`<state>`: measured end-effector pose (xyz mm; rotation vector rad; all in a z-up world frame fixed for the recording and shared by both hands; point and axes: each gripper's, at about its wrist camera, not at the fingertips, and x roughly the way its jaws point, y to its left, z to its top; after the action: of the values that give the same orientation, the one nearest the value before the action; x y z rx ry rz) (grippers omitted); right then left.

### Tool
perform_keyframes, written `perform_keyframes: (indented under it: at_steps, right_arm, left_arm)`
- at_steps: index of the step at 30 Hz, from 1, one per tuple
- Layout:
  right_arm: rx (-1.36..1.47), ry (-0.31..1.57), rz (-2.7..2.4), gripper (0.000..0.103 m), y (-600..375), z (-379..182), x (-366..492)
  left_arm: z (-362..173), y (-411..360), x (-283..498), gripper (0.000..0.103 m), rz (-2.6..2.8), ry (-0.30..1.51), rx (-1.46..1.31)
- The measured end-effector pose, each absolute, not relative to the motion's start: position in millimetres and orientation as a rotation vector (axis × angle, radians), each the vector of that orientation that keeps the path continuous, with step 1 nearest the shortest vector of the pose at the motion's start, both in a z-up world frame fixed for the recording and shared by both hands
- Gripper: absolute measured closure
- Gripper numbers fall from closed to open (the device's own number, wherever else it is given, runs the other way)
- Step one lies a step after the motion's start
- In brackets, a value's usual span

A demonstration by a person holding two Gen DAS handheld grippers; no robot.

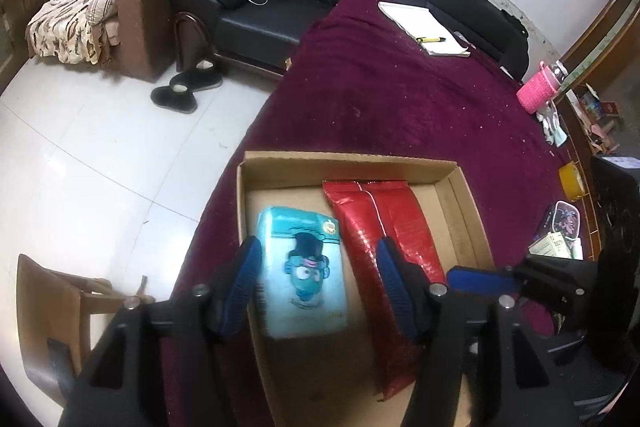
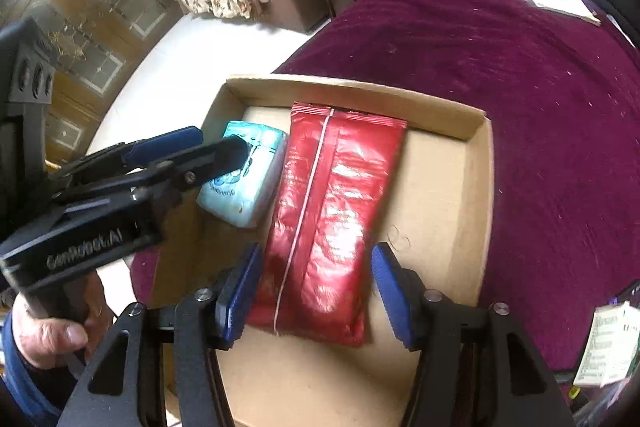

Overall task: Organize objects
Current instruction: 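Lower the tissue pack and red bag into the cardboard box and release both, then grasp the green-and-white medicine box with the left tool while the right tool grasps the pink pencil case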

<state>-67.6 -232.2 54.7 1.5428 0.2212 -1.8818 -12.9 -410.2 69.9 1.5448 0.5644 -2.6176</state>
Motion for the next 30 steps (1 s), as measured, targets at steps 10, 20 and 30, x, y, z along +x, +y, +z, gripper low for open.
perform_keyframes:
  at_steps: [10, 20, 30]
  right_arm:
    - [1.556, 0.025, -1.934, 0.041, -141.8, 71.2, -41.7]
    - [1.597, -0.201, -2.084, 0.039, -13.4, 81.6, -29.3]
    - [1.671, -0.434, -2.248, 0.036, 134.4, 85.5, -2.3]
  left_arm:
    - [93.8, -374.4, 6.9, 0.04, -2.709, 0.549, 1.464]
    - [100.2, -246.5, -4.8, 0.031, -2.928, 0.229, 1.599]
    - [89.1, -92.8, -44.0, 0.015, -3.184, -0.479, 1.854]
